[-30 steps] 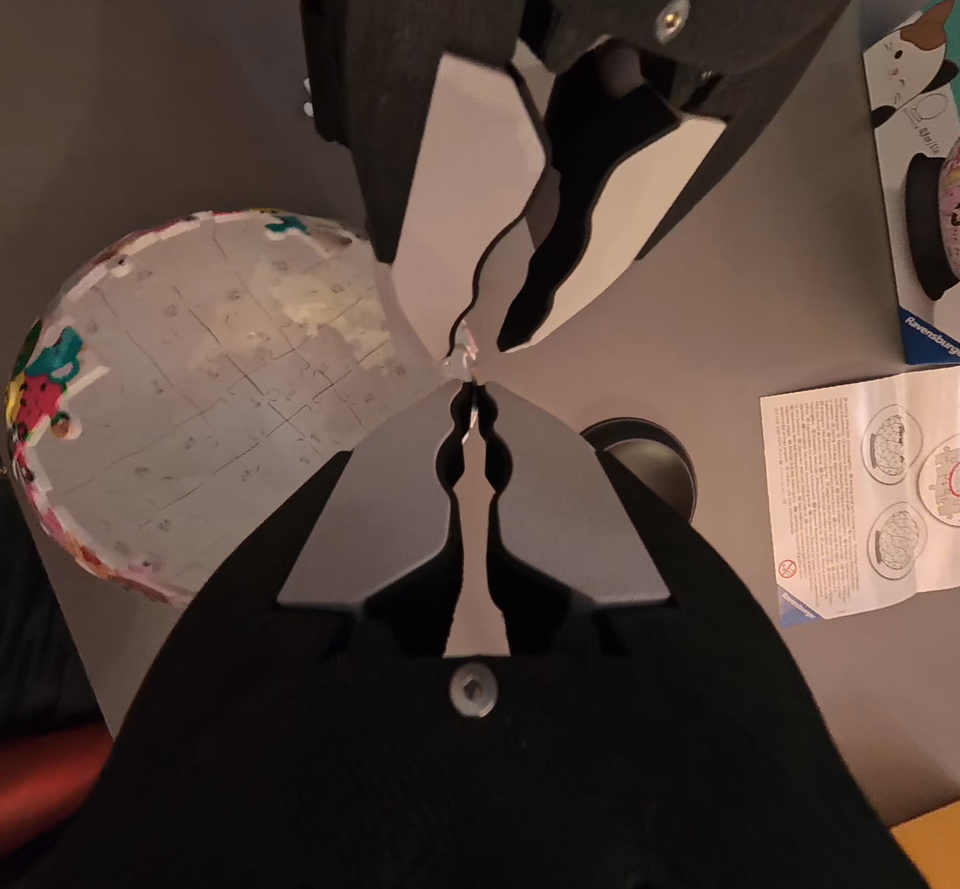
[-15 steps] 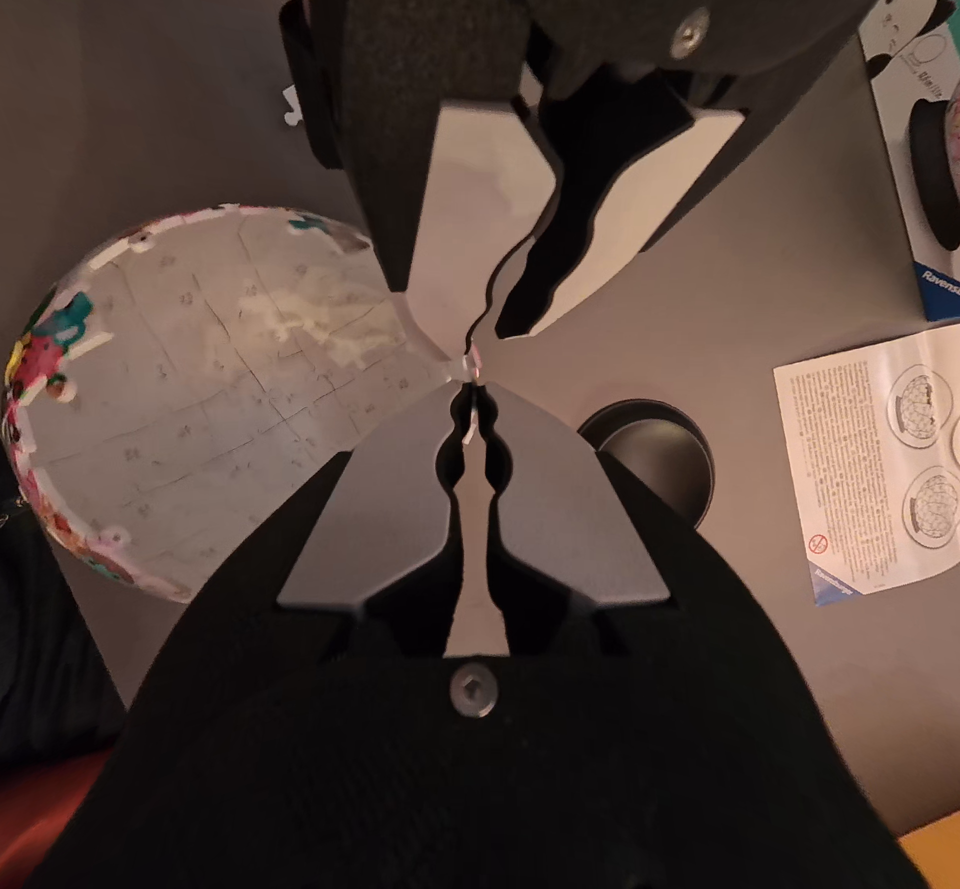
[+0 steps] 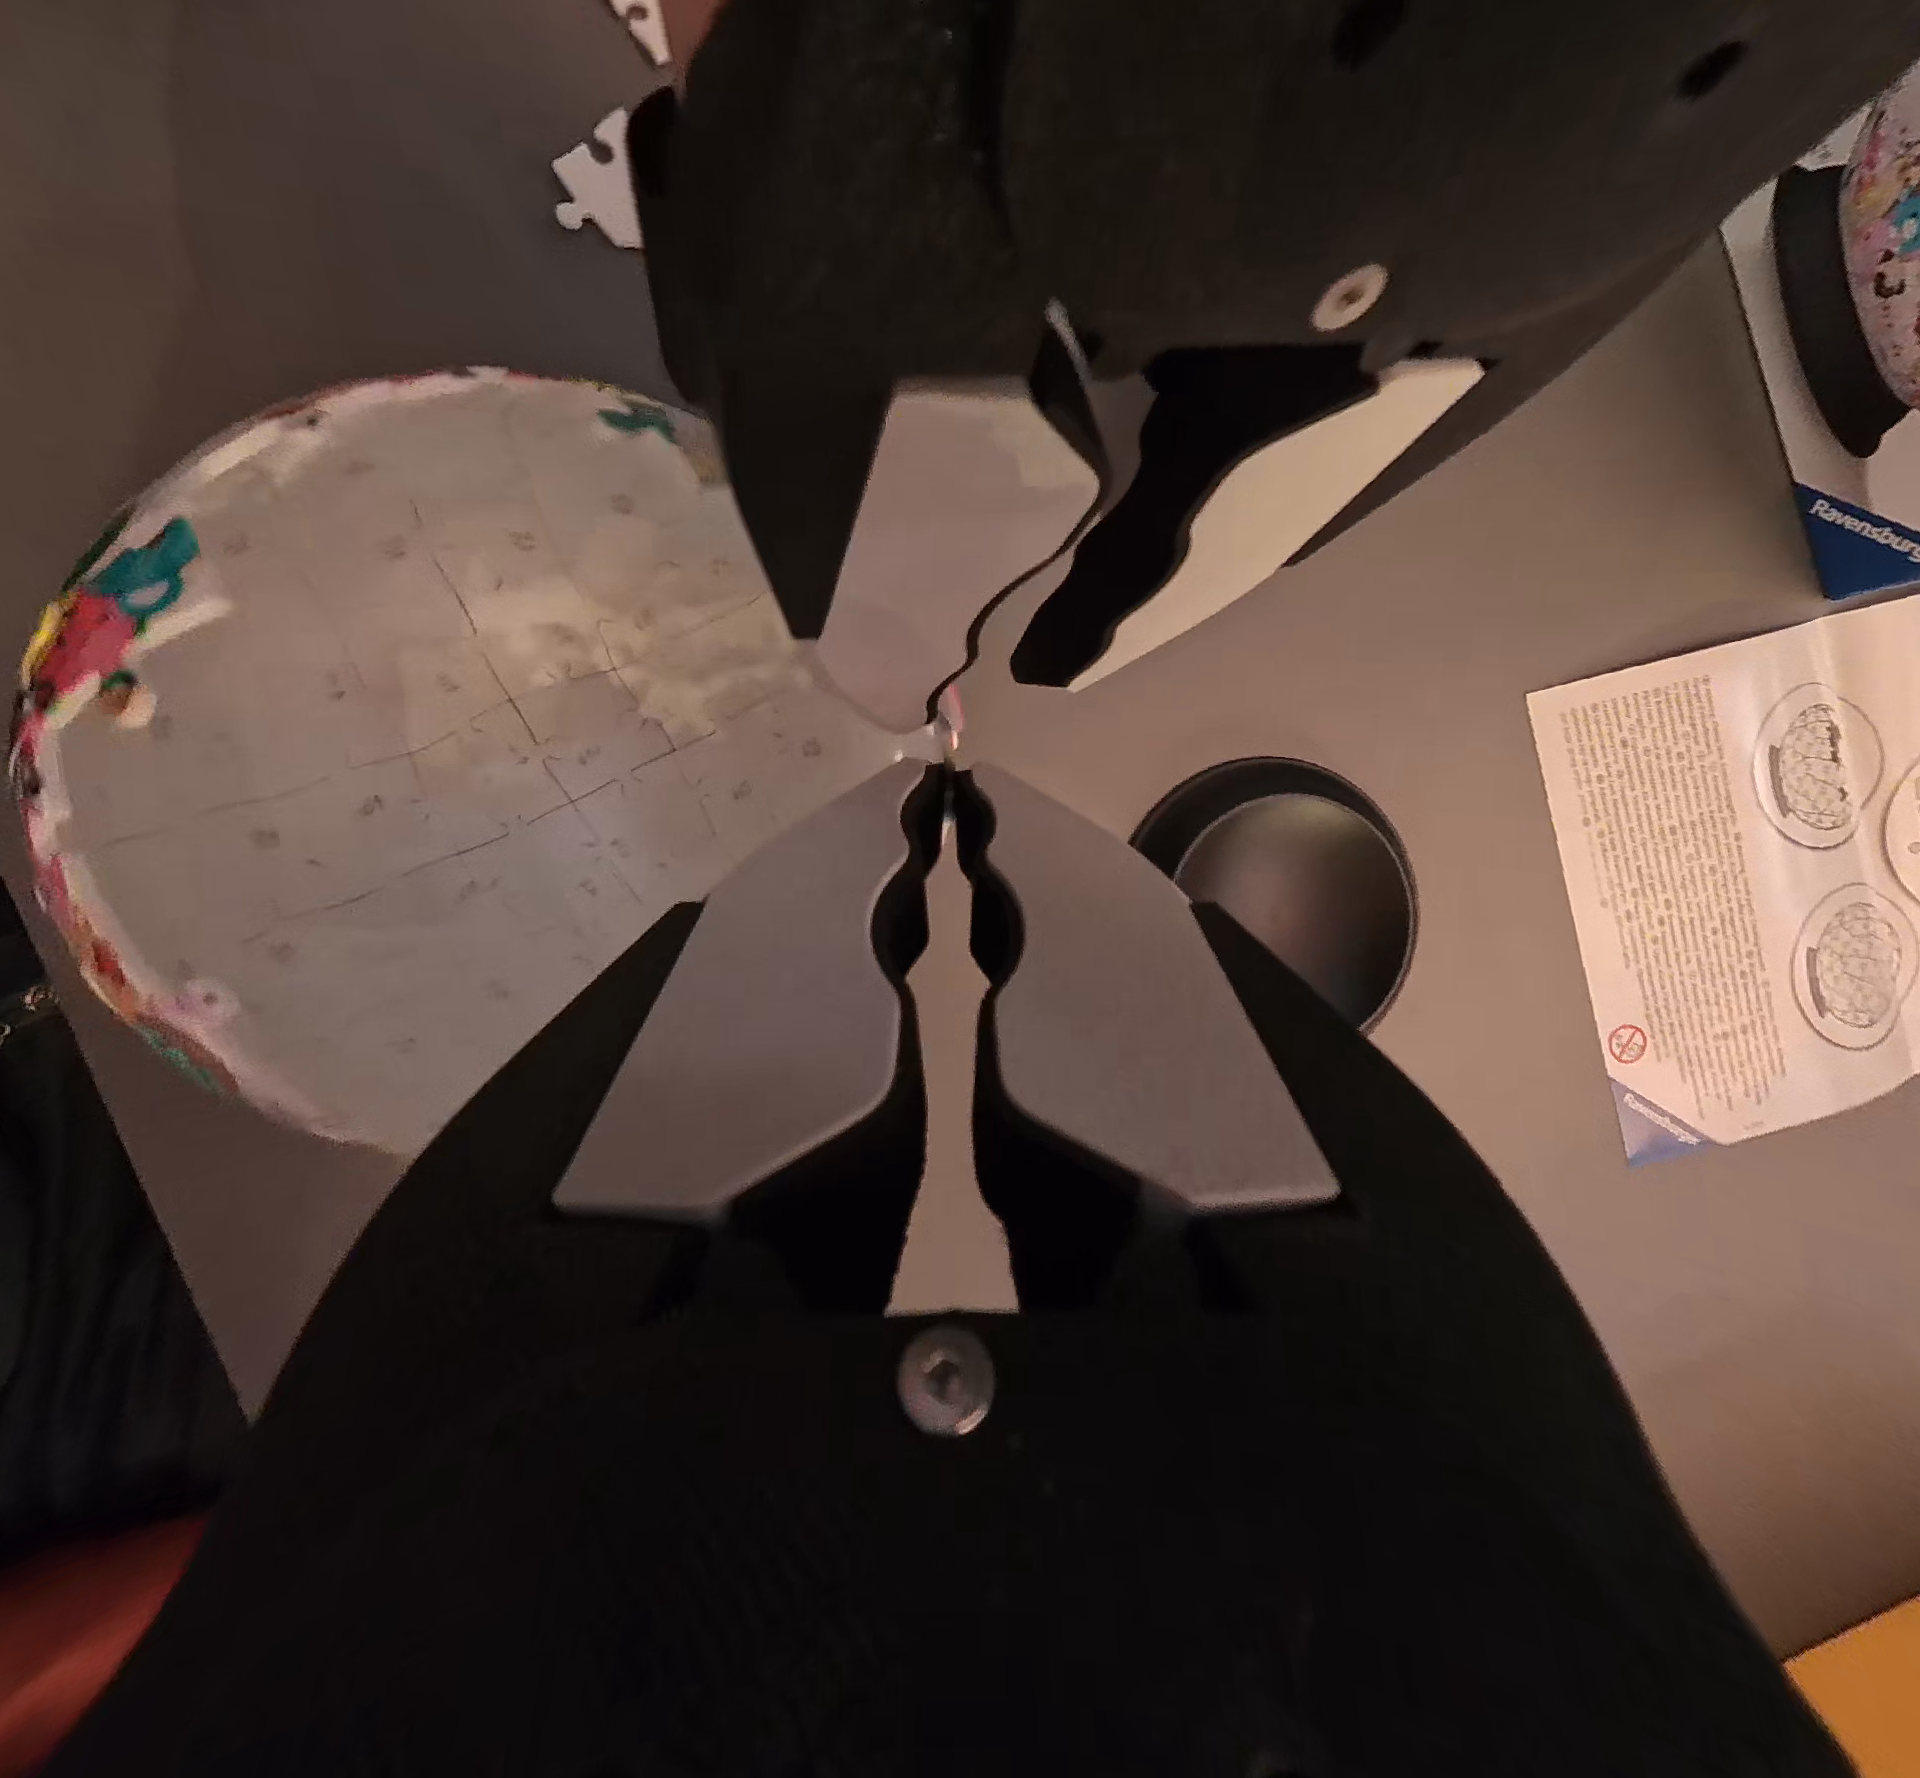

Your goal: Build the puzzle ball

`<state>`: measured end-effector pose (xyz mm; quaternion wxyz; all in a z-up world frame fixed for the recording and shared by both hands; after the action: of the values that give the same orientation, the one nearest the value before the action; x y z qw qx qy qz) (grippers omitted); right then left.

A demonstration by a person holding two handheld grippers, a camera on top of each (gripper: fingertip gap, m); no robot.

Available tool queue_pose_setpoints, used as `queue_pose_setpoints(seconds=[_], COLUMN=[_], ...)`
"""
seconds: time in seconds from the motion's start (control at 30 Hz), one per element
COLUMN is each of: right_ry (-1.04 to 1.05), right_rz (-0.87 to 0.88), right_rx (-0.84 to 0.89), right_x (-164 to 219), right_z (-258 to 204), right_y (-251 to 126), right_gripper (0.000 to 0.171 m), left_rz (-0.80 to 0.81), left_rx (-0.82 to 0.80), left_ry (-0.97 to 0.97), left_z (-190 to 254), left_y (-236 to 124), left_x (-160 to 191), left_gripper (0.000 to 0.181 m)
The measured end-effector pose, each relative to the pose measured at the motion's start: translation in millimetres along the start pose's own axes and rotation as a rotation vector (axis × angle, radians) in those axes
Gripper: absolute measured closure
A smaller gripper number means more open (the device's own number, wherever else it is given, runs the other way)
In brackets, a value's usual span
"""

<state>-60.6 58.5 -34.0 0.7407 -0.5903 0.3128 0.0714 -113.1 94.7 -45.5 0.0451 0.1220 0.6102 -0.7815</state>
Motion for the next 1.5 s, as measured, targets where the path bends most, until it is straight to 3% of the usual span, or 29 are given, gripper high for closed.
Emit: queue_pose_setpoints(seconds=[0.33, 0.8, 1.5], right_ry=[-0.006, 0.012, 0.045], right_rz=[0.014, 0.041, 0.087], right_rx=[0.026, 0.012, 0.013], right_x=[10.1, 20.8, 24.3], right_z=[1.5, 2.3, 0.5], right_y=[-3.9, -5.8, -11.0], right_gripper=[0.168, 0.168, 0.168], left_rz=[0.051, 0.12, 0.111], left_rx=[0.044, 0.105, 0.131], left_ry=[0.011, 0.057, 0.055], left_z=[-3.9, 4.3, 5.9], left_y=[3.3, 9.2, 8.1], left_x=[-11.8, -21.0, -22.9], left_gripper=[0.151, 0.171, 0.171])
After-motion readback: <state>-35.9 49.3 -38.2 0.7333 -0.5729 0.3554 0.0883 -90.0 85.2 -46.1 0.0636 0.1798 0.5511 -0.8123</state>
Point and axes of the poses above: each gripper's, where its closed fingertips meet, y out along the fingers, x out of its underside, z = x × y across the jaws, the point moved 6 cm from there along -y, back along the fingers, and after that the axes turned 1 degree about -x, right-handed, at the moved point
